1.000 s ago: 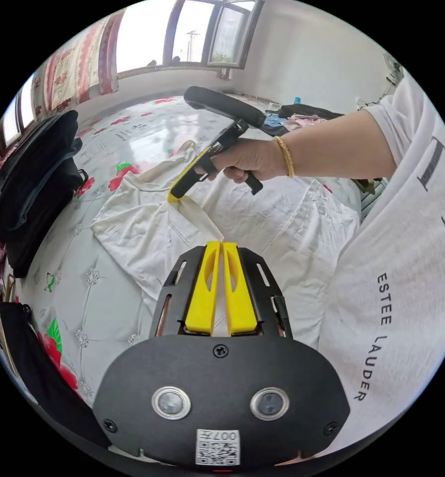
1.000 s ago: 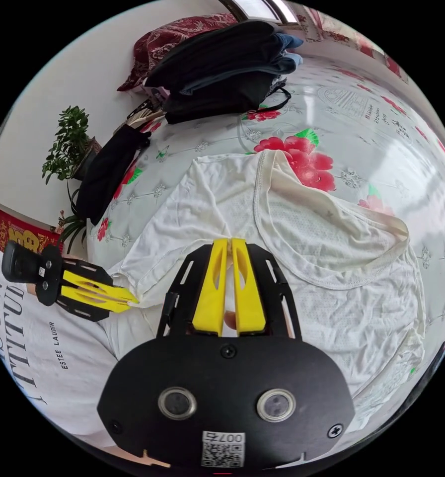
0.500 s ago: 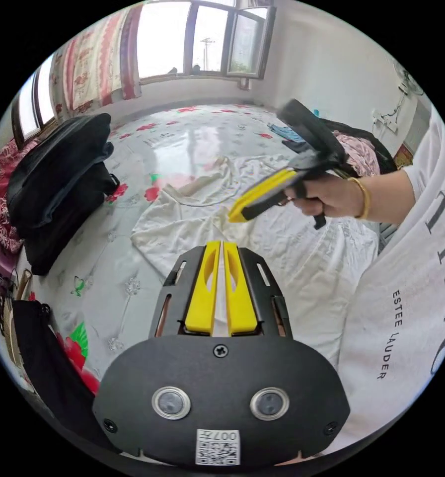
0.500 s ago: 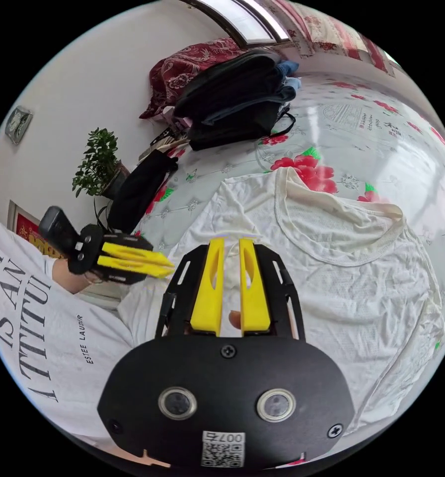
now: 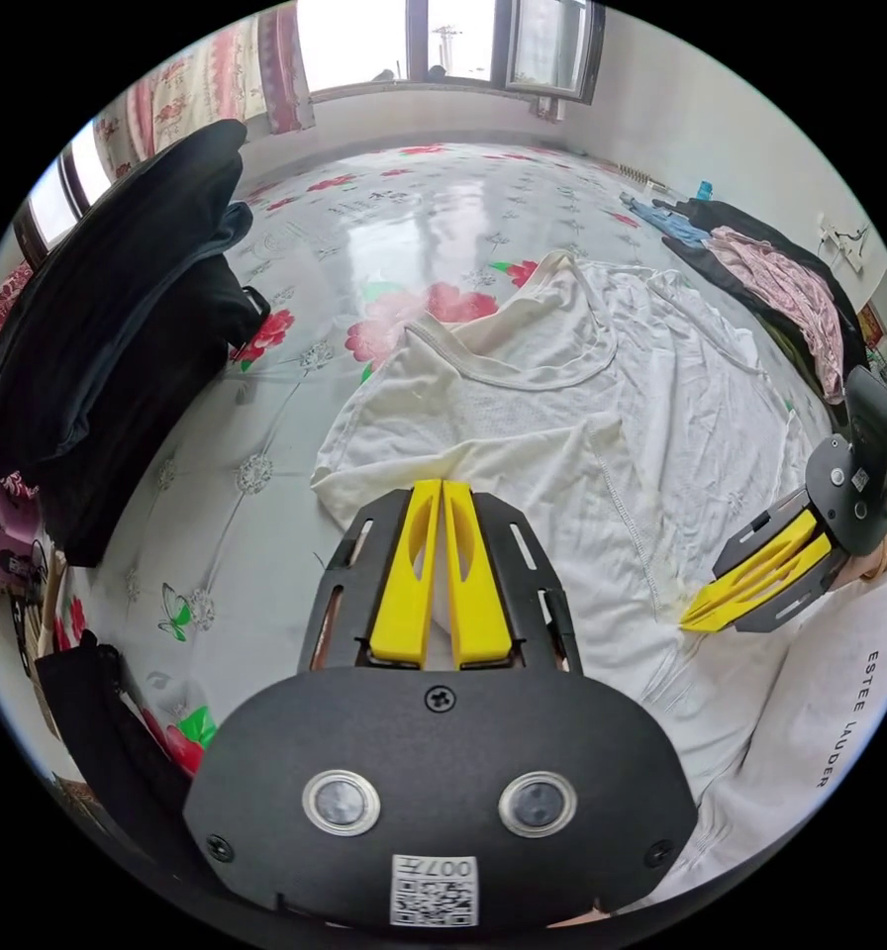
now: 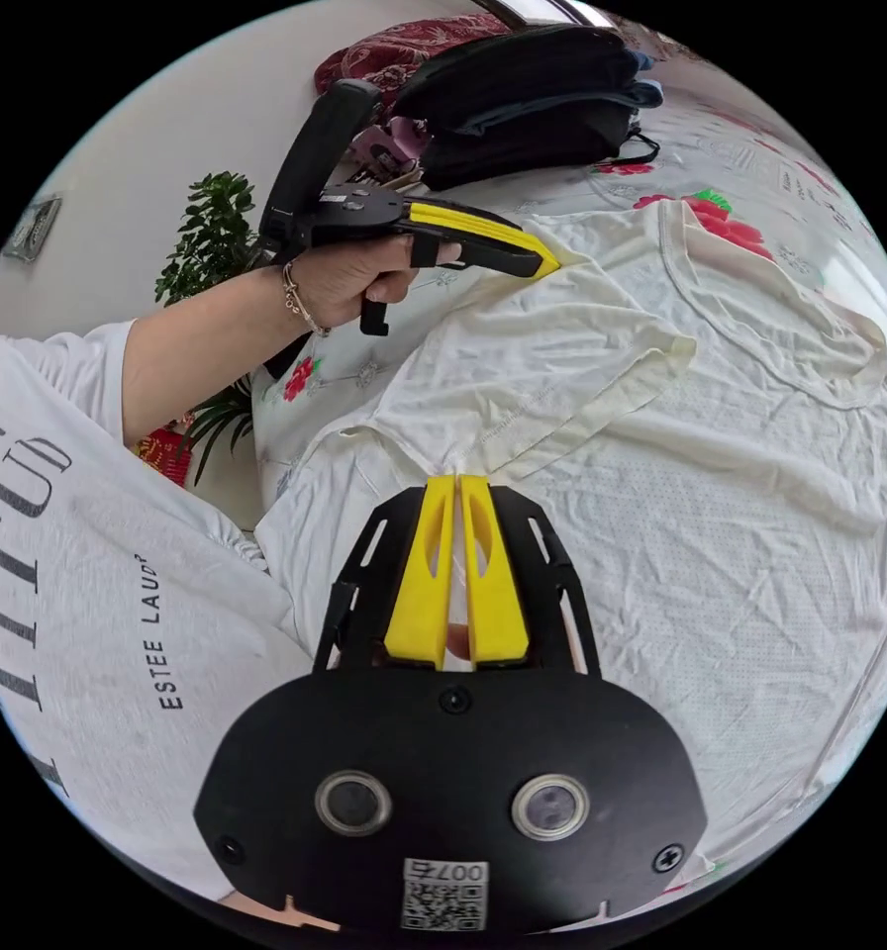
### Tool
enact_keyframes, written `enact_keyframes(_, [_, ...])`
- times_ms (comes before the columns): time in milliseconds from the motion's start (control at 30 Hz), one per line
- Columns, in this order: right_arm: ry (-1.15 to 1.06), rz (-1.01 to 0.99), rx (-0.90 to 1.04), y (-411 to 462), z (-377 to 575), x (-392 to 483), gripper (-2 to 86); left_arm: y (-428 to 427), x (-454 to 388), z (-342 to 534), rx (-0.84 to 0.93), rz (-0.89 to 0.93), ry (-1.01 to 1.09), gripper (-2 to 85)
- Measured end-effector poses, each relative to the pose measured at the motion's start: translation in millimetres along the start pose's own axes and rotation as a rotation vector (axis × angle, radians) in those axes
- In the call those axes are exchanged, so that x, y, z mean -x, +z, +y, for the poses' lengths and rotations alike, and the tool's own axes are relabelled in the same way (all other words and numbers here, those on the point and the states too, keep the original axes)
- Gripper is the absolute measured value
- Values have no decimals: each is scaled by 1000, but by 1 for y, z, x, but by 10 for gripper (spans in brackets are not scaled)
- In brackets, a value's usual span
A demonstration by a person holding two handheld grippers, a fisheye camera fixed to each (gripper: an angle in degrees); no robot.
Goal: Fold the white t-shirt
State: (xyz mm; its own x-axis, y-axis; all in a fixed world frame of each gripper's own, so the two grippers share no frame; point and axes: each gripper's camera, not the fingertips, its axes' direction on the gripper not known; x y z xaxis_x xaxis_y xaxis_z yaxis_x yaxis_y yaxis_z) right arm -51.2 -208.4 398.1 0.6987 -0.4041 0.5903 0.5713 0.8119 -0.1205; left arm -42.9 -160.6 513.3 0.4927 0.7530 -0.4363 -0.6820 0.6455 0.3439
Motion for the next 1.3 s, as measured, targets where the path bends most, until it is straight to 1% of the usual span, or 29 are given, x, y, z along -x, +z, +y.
enact_keyframes(133, [33, -55, -24, -22, 15, -3, -1, 13, 11, -4, -11, 15, -13, -10])
enact_keyframes(267, [58, -75, -63, -52, 22, -4, 4, 22, 29, -6, -22, 19, -114, -10])
enact_keyframes(333, [97, -59, -111, -83, 34, -10, 10, 18, 36, -7, -60, 38, -143, -9])
enact_keyframes(400, [152, -19, -187, -116, 50, -22, 15, 7, 41, -14, -141, 79, -149, -9])
enact_keyframes(467, [255, 48, -281, -156, 76, -41, 20, 3, 39, -29, -177, 124, -116, -8])
enact_keyframes(533, [458, 152, -425, -215, 123, -75, 28, 5, 33, -53, -192, 166, -60, -4])
enact_keyframes(567, [517, 184, -465, -230, 137, -83, 30, 9, 27, -72, -198, 192, -16, 1])
enact_keyframes(633, [733, 290, -610, -283, 198, -111, 36, 19, 14, -106, -195, 244, 56, 16])
enact_keyframes(667, [789, 302, -637, -293, 213, -118, 37, 29, 3, -131, -179, 280, 101, 30])
enact_keyframes(700, [890, 290, -685, -311, 241, -132, 39, 40, -9, -157, -169, 318, 145, 44])
enact_keyframes(733, [961, 246, -735, -324, 266, -144, 42, 46, -17, -170, -167, 340, 170, 47])
enact_keyframes(800, [1031, 183, -816, -336, 295, -156, 46, 70, -47, -223, -154, 427, 236, 59])
enact_keyframes(833, [1055, 146, -864, -341, 308, -162, 49, 77, -54, -236, -151, 451, 249, 62])
enact_keyframes(900, [1060, 96, -906, -347, 319, -169, 52, 105, -86, -285, -124, 541, 280, 76])
enact_keyframes(967, [1050, 58, -922, -351, 322, -174, 52, 127, -111, -317, -93, 581, 313, 88])
enact_keyframes(1033, [1035, 41, -915, -355, 324, -178, 46, 150, -136, -343, -51, 599, 348, 100])
enact_keyframes(1100, [1016, 44, -911, -361, 329, -177, 36, 182, -167, -368, 41, 601, 392, 114])
enact_keyframes(1133, [1013, 38, -910, -365, 334, -178, 28, 189, -173, -372, 59, 598, 400, 116])
enact_keyframes(1233, [1005, 10, -934, -373, 351, -176, 8, 218, -203, -382, 148, 563, 459, 87])
enact_keyframes(1267, [1003, 3, -942, -375, 354, -175, 6, 218, -208, -382, 93, 515, 472, 53])
enact_keyframes(1300, [997, -14, -958, -378, 362, -173, 3, 222, -214, -382, 97, 540, 505, 6])
